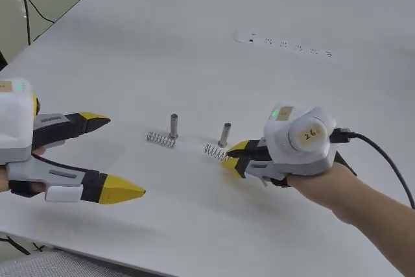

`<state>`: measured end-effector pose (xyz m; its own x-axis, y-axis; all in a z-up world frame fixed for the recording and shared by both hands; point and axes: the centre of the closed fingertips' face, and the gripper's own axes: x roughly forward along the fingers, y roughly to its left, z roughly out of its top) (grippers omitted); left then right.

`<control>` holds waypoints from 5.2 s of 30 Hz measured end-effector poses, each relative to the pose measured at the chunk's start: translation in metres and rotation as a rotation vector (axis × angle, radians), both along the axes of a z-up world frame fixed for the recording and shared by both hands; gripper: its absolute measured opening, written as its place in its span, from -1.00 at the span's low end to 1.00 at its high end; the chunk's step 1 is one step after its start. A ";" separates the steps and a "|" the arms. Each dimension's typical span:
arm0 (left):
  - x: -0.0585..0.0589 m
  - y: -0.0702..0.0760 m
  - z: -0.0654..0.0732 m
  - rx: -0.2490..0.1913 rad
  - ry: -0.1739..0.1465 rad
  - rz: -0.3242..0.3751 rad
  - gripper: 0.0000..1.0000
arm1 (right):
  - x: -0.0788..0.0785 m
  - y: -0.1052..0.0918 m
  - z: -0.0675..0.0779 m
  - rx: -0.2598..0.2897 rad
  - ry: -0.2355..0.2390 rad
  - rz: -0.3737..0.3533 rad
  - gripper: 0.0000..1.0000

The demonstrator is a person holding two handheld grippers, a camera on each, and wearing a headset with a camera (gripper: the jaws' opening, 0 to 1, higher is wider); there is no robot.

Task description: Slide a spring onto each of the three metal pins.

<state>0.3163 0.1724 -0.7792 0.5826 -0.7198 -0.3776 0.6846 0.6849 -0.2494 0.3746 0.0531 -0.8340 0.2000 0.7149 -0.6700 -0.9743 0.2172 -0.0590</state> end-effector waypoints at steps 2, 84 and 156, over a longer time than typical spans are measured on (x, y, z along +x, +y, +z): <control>-0.001 -0.003 0.001 -0.003 0.000 -0.013 0.92 | -0.001 -0.003 0.003 0.001 -0.003 0.008 -0.84; 0.008 -0.134 0.010 -0.013 -0.075 -0.483 -0.90 | -0.057 -0.010 0.056 0.002 -0.119 0.265 -0.84; -0.003 -0.130 0.012 0.004 -0.089 -0.532 -0.95 | -0.063 -0.005 0.084 0.089 -0.083 0.282 -0.85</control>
<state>0.3135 0.0426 -0.7674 0.1676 -0.9227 -0.3473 0.9556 0.2387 -0.1728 0.3118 0.0484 -0.7504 0.0365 0.8054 -0.5917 -0.9896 -0.0533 -0.1336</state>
